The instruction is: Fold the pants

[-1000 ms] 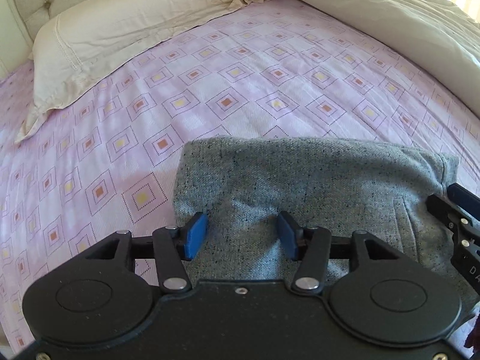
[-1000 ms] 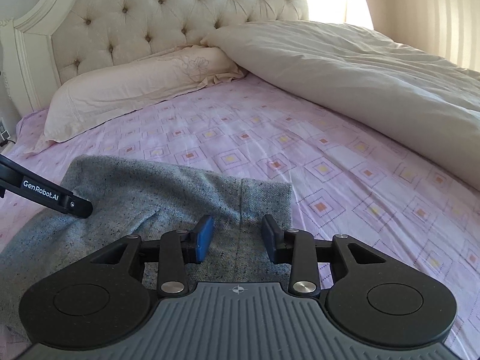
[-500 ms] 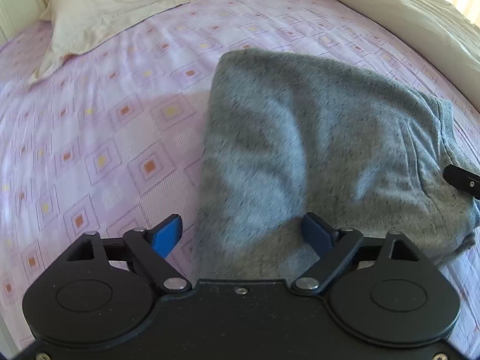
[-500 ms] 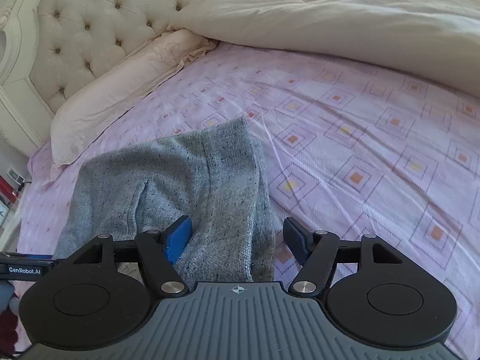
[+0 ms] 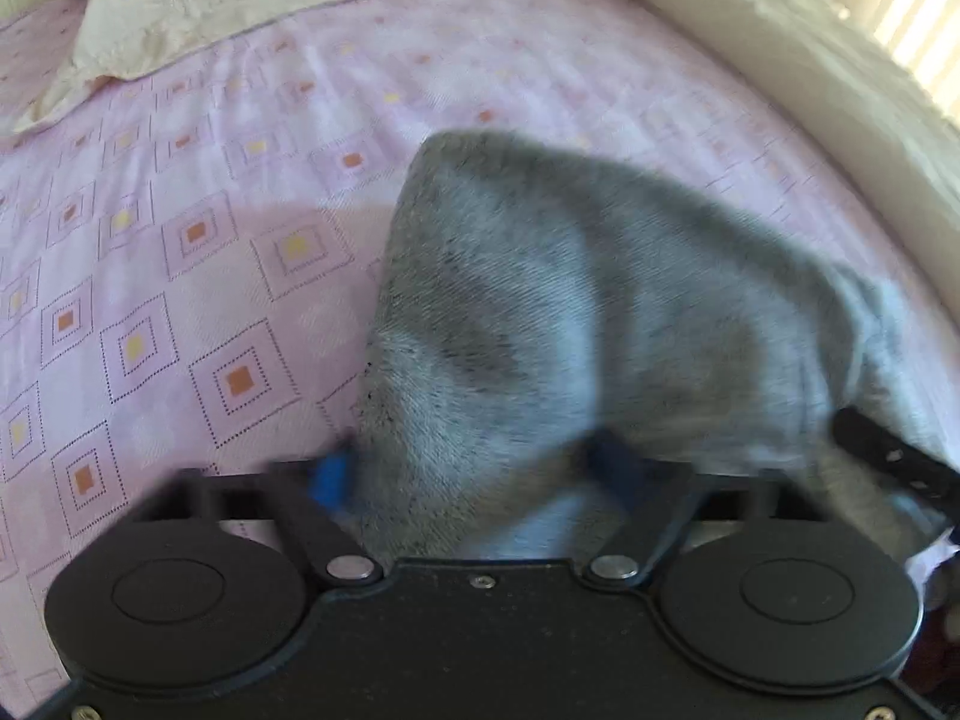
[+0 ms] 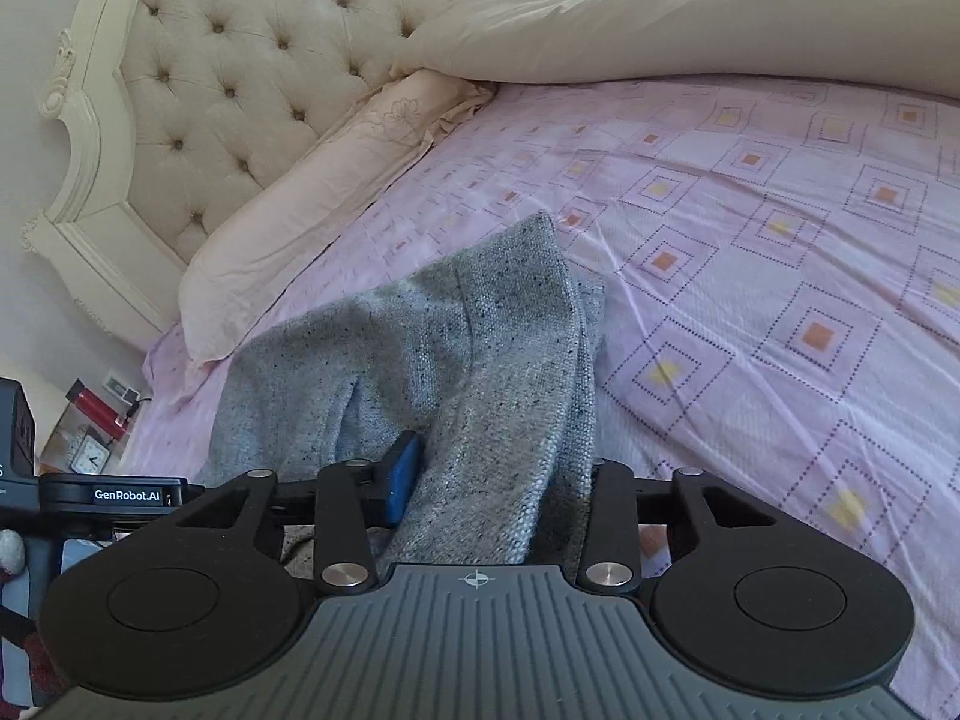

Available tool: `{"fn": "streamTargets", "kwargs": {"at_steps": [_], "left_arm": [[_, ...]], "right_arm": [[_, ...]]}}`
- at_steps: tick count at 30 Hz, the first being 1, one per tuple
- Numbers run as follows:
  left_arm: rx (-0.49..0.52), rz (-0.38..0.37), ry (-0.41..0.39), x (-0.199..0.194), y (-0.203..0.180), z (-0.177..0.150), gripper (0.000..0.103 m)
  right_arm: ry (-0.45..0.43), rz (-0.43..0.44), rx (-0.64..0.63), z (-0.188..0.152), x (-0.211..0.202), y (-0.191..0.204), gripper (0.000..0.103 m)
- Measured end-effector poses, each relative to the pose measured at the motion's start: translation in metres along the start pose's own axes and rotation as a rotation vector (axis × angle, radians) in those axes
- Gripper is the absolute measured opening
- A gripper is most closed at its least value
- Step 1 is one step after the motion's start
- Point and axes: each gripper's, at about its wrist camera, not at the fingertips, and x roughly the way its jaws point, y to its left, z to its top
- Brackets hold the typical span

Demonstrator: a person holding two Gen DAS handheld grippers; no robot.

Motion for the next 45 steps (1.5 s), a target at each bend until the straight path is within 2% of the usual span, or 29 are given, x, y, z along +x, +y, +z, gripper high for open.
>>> {"fn": "streamTargets", "kwargs": {"at_steps": [3,5,8,12,17,22,25,26,29,30,31,33,36,38,45], "left_arm": [[0.032,0.034,-0.036,-0.022,-0.010,-0.006,0.029],[0.044,0.047,-0.045,-0.039,-0.013,-0.012,0.028],[0.004,0.039,-0.025,-0.068,-0.003,-0.022,0.027],[0.006,0.058,-0.076,-0.116,0.029,-0.044,0.027],[0.011,0.108,-0.110,-0.166,0.078,-0.070,0.027],[-0.055,0.177,-0.106,-0.162,0.127,-0.080,0.027],[-0.110,0.214,-0.084,-0.141,0.153,-0.086,0.032],[-0.134,0.234,-0.072,-0.132,0.163,-0.090,0.040],[-0.239,0.319,-0.033,-0.120,0.187,-0.105,0.043],[-0.275,0.303,-0.047,-0.121,0.192,-0.110,0.045],[-0.307,0.284,-0.060,-0.126,0.195,-0.114,0.045],[-0.330,0.303,-0.085,-0.138,0.191,-0.119,0.043],[-0.297,0.374,-0.131,-0.156,0.172,-0.121,0.042],[-0.284,0.381,-0.167,-0.168,0.159,-0.124,0.042],[-0.248,0.375,-0.216,-0.199,0.113,-0.146,0.045]], "right_arm": [[-0.028,-0.035,-0.050,-0.002,-0.017,0.020,0.029],[-0.047,-0.032,-0.067,-0.003,-0.030,0.038,0.028],[-0.059,-0.001,-0.085,-0.010,-0.049,0.067,0.028],[-0.042,0.070,-0.110,-0.023,-0.065,0.104,0.028],[0.042,0.157,-0.144,-0.038,-0.048,0.154,0.028],[0.126,0.186,-0.205,-0.056,-0.007,0.199,0.028],[0.175,0.164,-0.252,-0.068,0.021,0.217,0.030],[0.189,0.133,-0.279,-0.073,0.032,0.222,0.032],[0.210,-0.053,-0.408,-0.085,0.052,0.234,0.034],[0.198,-0.063,-0.428,-0.087,0.051,0.234,0.034],[0.178,-0.063,-0.430,-0.089,0.044,0.234,0.034],[0.124,-0.069,-0.453,-0.090,0.025,0.237,0.034],[0.023,-0.041,-0.516,-0.089,-0.013,0.249,0.034],[-0.018,-0.003,-0.539,-0.089,-0.035,0.257,0.034],[-0.048,0.022,-0.628,-0.107,-0.082,0.278,0.034]]}}
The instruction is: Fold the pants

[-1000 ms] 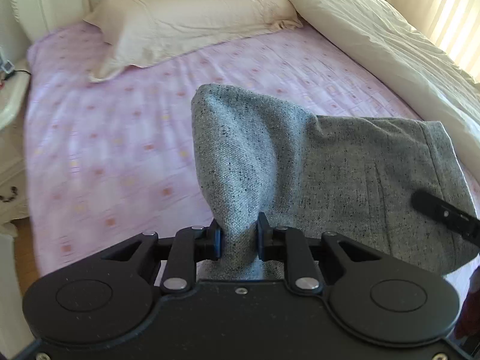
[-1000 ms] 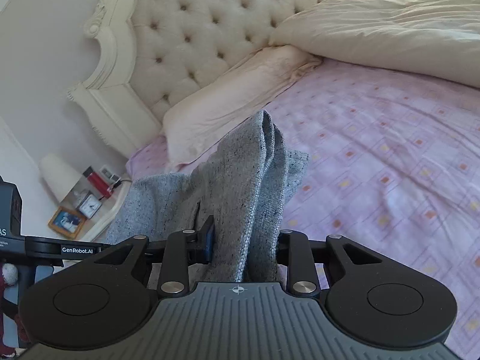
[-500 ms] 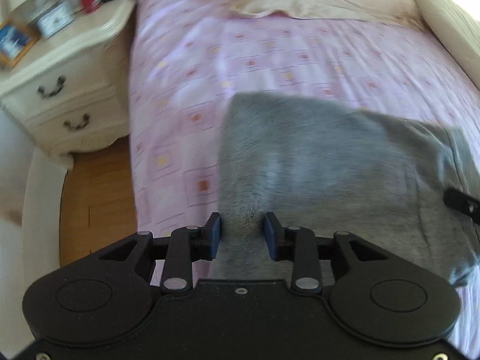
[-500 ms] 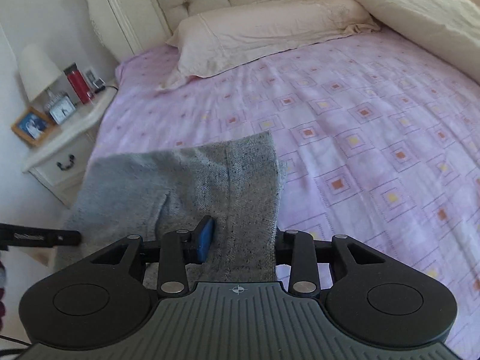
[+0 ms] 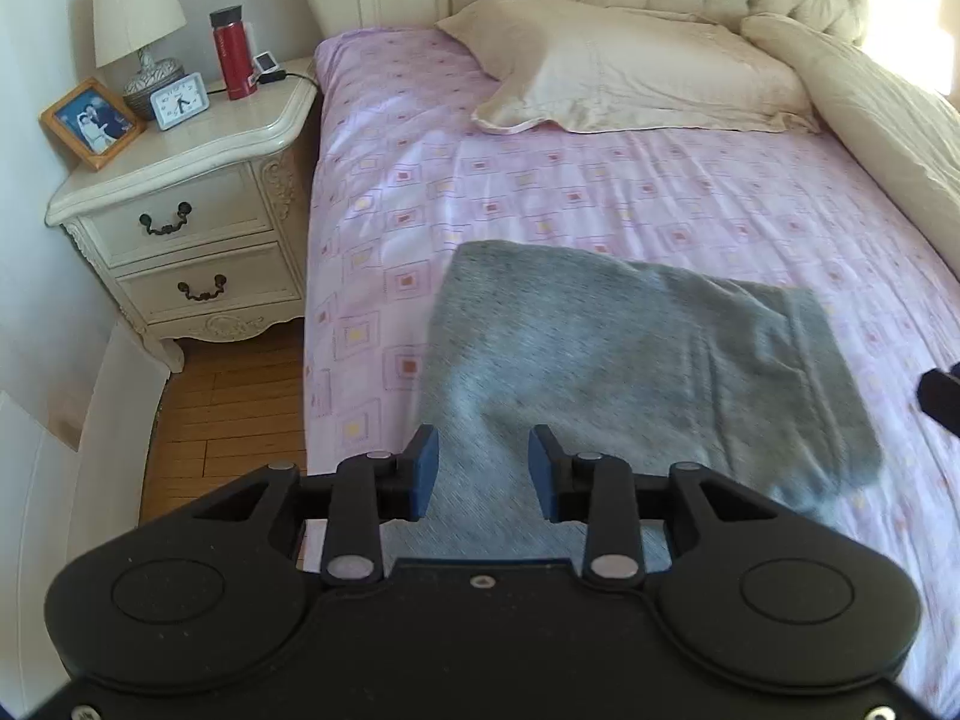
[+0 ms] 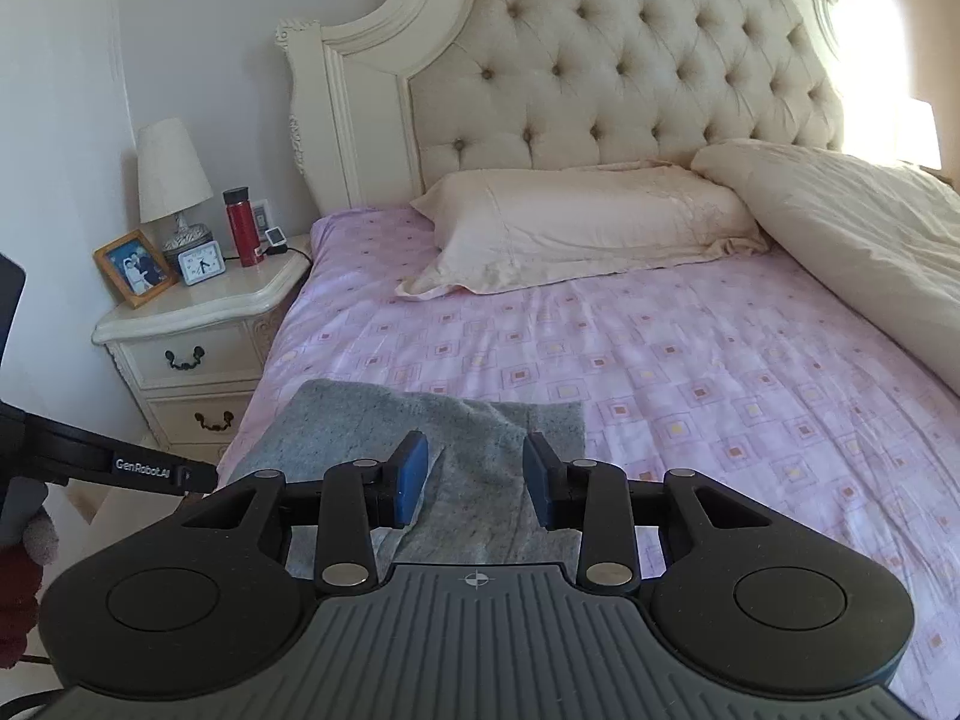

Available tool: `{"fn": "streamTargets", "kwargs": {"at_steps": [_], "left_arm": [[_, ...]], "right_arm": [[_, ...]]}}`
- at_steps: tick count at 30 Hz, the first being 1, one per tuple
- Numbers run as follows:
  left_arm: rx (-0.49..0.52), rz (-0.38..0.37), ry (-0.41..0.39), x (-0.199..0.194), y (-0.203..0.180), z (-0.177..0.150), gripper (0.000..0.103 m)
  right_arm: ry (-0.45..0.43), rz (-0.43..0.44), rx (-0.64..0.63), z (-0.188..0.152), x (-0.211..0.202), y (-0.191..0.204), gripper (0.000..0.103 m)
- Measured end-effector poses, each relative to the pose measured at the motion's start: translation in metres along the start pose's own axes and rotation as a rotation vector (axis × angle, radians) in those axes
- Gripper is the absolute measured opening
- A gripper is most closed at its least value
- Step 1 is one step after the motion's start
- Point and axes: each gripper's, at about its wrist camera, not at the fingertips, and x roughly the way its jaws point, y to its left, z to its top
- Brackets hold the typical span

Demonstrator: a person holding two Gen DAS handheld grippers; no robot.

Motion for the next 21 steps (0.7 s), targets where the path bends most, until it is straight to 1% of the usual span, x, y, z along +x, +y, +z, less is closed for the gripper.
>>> {"fn": "streamTargets", "kwargs": {"at_steps": [3,5,11,17,21], "left_arm": [[0.005,-0.003,0.001,-0.014,-0.011,-0.016,0.045],[0.013,0.009,0.001,-0.022,-0.016,-0.026,0.045],[0.024,0.009,0.002,-0.042,-0.023,-0.049,0.045],[0.036,0.020,0.010,-0.048,-0.026,-0.061,0.045],[0.031,0.016,0.018,-0.049,-0.026,-0.063,0.045]], "right_arm": [[0.007,-0.011,-0.022,-0.008,-0.009,0.010,0.034],[0.009,-0.019,-0.031,-0.015,-0.014,0.015,0.034],[0.041,-0.022,-0.046,-0.032,-0.021,0.026,0.034],[0.042,-0.009,-0.041,-0.035,-0.026,0.028,0.034],[0.040,-0.014,-0.033,-0.035,-0.026,0.028,0.034]]}}
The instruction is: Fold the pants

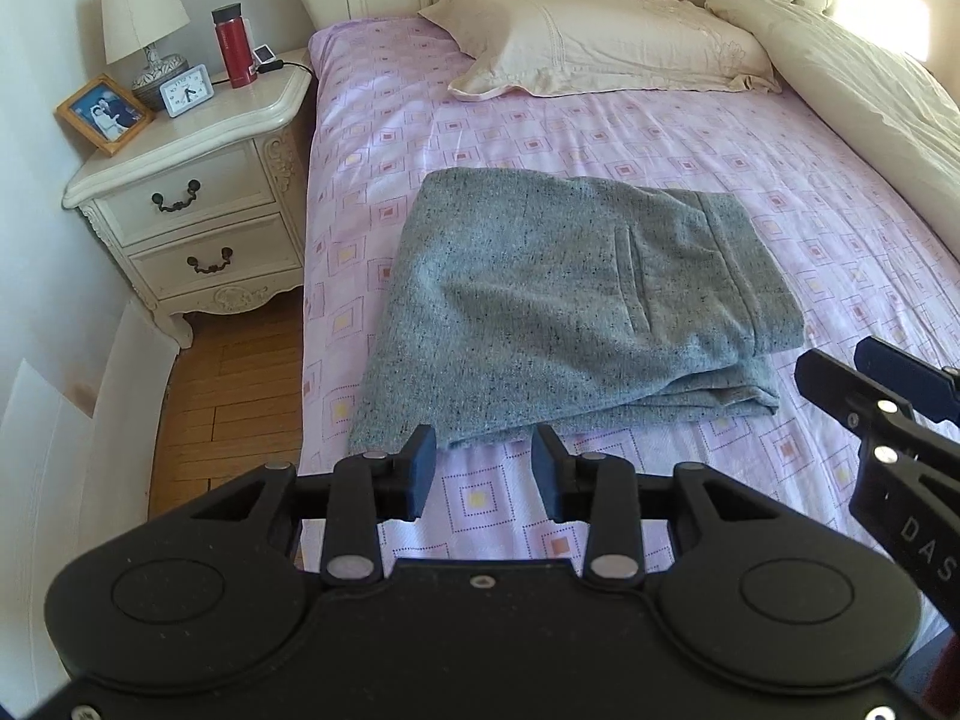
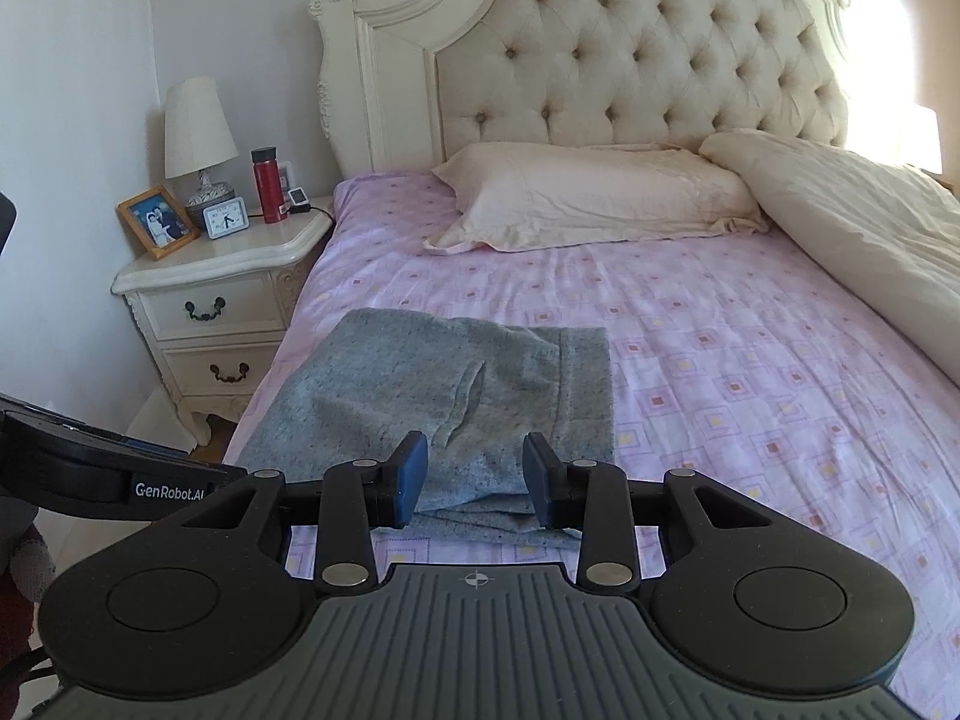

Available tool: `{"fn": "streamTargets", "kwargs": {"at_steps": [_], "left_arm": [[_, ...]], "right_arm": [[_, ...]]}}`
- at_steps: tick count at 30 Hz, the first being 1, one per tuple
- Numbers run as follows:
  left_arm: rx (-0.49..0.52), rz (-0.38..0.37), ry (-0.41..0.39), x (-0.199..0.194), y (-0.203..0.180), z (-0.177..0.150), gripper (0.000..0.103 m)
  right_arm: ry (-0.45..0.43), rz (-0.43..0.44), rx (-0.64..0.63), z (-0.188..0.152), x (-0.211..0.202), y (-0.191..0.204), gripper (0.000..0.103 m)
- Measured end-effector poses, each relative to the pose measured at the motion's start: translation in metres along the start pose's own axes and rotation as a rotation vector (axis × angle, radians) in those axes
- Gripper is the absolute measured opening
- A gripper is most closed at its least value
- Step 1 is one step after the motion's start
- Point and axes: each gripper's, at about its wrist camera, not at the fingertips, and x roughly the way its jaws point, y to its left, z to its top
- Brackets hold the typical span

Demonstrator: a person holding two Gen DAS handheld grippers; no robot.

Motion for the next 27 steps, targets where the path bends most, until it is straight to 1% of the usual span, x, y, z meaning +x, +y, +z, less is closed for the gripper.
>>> {"fn": "streamTargets", "kwargs": {"at_steps": [9,19,23,27], "left_arm": [[0.000,-0.011,0.000,-0.001,0.000,-0.001,0.045],[-0.015,-0.006,0.003,0.000,0.006,-0.001,0.046],[-0.019,-0.005,0.018,0.003,0.008,-0.001,0.046],[-0.018,-0.002,0.012,0.003,0.009,-0.001,0.046]], "right_arm": [[-0.003,-0.009,0.006,0.001,0.001,-0.002,0.034],[0.012,0.008,-0.009,-0.001,0.003,0.006,0.034],[0.015,0.008,-0.018,-0.001,0.003,0.008,0.034],[0.015,0.008,-0.018,0.000,0.003,0.009,0.034]]}}
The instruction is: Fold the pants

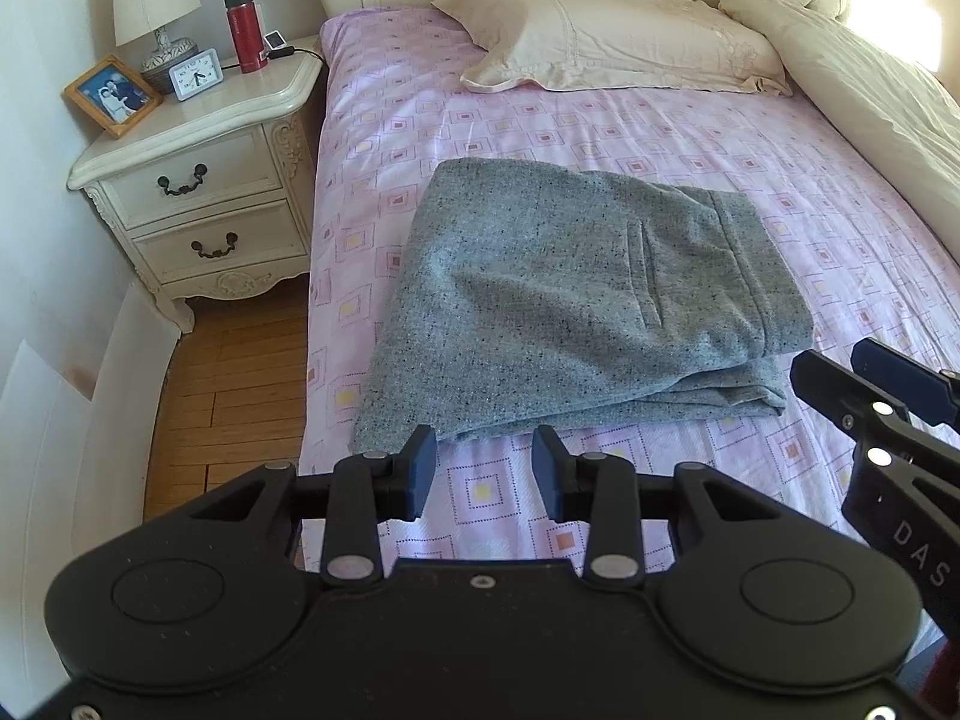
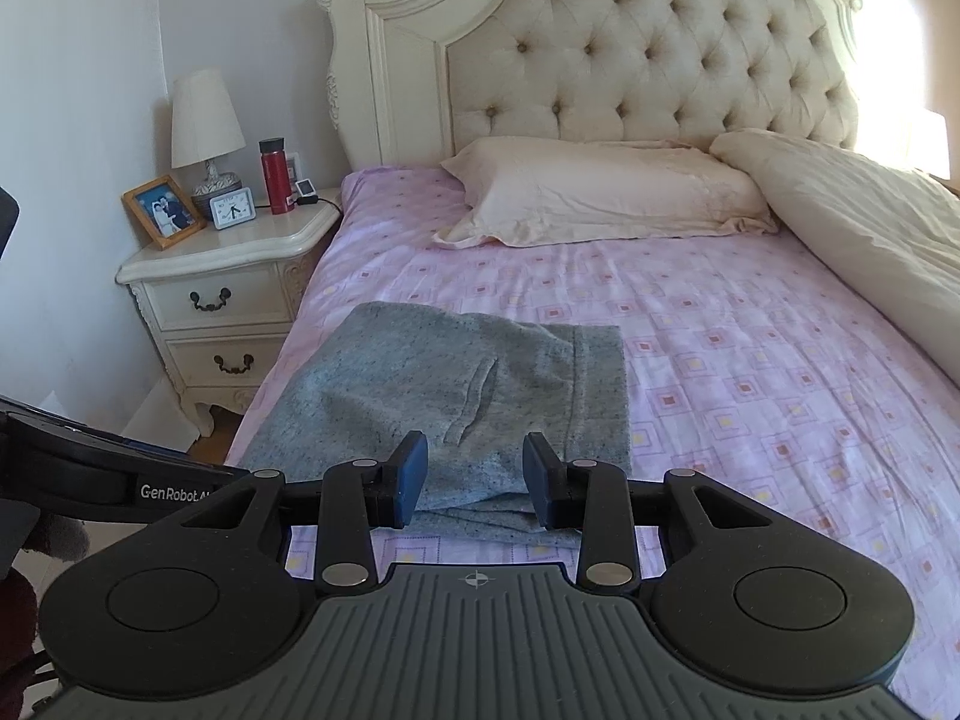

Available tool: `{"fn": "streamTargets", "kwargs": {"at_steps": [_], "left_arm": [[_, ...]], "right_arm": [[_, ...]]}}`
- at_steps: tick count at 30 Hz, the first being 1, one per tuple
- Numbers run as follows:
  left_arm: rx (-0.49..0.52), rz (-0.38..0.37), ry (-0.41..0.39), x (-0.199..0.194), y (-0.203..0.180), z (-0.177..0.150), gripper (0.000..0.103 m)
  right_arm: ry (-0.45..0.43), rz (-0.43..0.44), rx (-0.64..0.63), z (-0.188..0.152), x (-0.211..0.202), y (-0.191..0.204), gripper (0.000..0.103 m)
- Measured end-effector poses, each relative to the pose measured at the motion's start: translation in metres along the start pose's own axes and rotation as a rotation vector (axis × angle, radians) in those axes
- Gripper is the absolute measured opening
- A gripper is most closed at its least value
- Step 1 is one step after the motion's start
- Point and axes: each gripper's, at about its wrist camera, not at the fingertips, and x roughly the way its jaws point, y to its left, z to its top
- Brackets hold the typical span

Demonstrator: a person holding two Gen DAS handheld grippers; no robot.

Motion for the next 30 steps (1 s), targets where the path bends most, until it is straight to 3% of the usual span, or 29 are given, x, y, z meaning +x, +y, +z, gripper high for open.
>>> {"fn": "streamTargets", "kwargs": {"at_steps": [30], "left_arm": [[0.047,-0.019,-0.009,-0.0023,0.0010,0.0011,0.046]], "right_arm": [[-0.009,-0.002,-0.004,0.0017,-0.0009,-0.0012,0.034]]}}
